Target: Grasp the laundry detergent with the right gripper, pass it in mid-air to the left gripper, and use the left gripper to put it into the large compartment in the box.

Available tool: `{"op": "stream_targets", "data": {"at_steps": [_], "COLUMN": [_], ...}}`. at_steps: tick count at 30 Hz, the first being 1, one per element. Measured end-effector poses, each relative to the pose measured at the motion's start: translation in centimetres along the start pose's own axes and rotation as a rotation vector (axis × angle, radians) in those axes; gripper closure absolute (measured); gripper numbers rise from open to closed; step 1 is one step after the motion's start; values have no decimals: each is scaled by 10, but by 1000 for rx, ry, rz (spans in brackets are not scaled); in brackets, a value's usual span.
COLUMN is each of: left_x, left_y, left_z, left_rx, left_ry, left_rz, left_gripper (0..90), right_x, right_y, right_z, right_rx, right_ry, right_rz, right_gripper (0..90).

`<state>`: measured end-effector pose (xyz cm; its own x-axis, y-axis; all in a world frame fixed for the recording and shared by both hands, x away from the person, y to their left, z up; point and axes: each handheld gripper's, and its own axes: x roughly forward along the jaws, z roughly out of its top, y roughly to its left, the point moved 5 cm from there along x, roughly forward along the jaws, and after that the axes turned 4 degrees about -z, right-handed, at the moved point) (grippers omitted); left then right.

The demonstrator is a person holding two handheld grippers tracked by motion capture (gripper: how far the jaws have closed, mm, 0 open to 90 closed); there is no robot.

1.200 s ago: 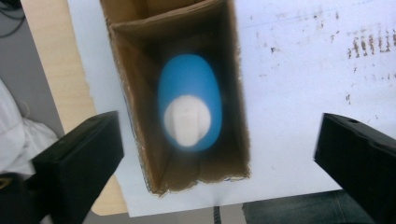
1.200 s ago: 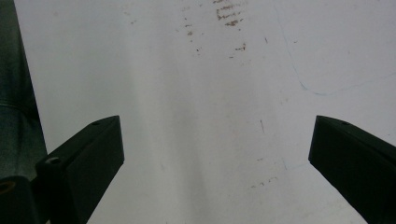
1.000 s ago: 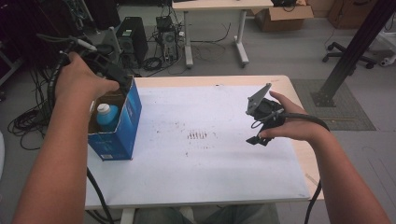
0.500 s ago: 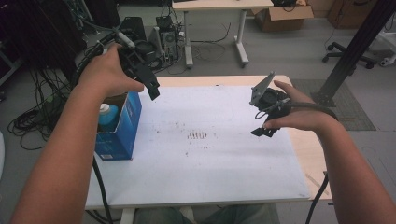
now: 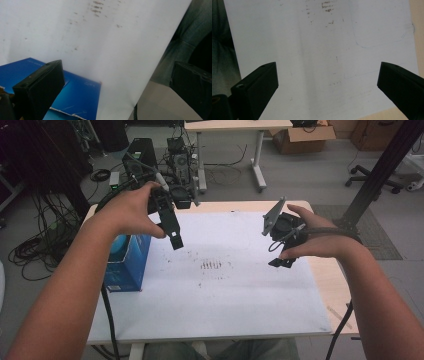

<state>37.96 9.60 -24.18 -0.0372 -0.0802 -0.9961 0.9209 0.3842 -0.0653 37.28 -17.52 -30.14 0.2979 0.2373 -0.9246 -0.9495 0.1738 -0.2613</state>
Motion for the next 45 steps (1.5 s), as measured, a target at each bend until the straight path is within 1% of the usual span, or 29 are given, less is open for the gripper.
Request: {"op": "stream_targets", "data": {"at_steps": [1, 2, 3, 4, 5, 6, 8, 9, 10, 11, 14, 15, 17, 18, 19, 20, 24, 26, 27, 29, 30, 32, 33, 42, 45], "left_x": [1, 4, 5, 7, 8, 11, 16, 18, 21, 23, 28, 29, 29, 30, 30, 31, 32, 32, 31, 31, 31, 31, 31, 28, 29], "left_y": [-2, -4, -6, -8, -9, -11, -13, -13, -13, -13, -11, -10, -8, -7, -5, -3, 0, 0, 1, 2, 3, 4, 4, 2, 2], "left_z": [1, 2, 2, 3, 3, 4, 5, 6, 7, 8, 11, 12, 15, 16, 17, 19, 20, 19, 19, 19, 19, 19, 19, 18, 17], "left_rx": [11, 37, 53, 80, 92, 113, 145, 153, 159, 157, 176, 179, 173, 180, 179, 175, 174, 172, 168, 170, 165, 169, 168, 176, 173], "left_ry": [1, 6, 10, 24, 32, 44, 50, 55, 73, 78, 92, 90, 79, 75, 71, 74, 73, 78, 79, 77, 77, 74, 76, 65, 68], "left_rz": [-3, -12, -14, -14, -16, -23, -28, -28, -32, -35, -34, -32, -41, -43, -44, -42, -40, -42, -43, -42, -42, -41, -39, -42, -40], "left_gripper": [3, 2, 2, 2, 2, 2, 2, 2, 2, 2, 2, 2, 2, 2, 2, 2, 2, 2, 2, 2, 2, 2, 2, 2, 2], "right_x": [0, -1, -1, -1, -2, -1, 0, 0, 0, 1, 3, 5, 8, 9, 11, 12, 19, 21, 21, 20, 19, 19, 19, 19, 19], "right_y": [0, 1, 2, 2, 2, 3, 3, 3, 3, 2, 1, 0, -2, -2, -3, -3, -7, -9, -10, -13, -13, -14, -16, -18, -18], "right_z": [0, 0, 0, 0, 0, 0, 1, 1, 1, 0, -1, -2, -3, -3, -3, -3, -4, -5, -6, -5, -6, -5, -4, -2, -2], "right_rx": [-6, -12, -17, -24, -25, -28, -44, -42, -45, -44, -44, -44, -44, -44, -46, -44, -45, -38, -34, -37, -28, -29, -37, -31, -30], "right_ry": [8, 16, 30, 34, 49, 52, 66, 71, 70, 70, 80, 89, 89, 90, 94, 100, 110, 116, 123, 116, 121, 124, 118, 120, 110], "right_rz": [0, 1, 8, 9, 13, 14, 18, 20, 20, 24, 31, 31, 38, 41, 47, 50, 56, 59, 58, 60, 60, 59, 59, 51, 43], "right_gripper": [35, 35, 35, 35, 35, 35, 36, 36, 36, 36, 36, 36, 36, 36, 36, 36, 38, 39, 39, 39, 39, 39, 39, 39, 39]}}
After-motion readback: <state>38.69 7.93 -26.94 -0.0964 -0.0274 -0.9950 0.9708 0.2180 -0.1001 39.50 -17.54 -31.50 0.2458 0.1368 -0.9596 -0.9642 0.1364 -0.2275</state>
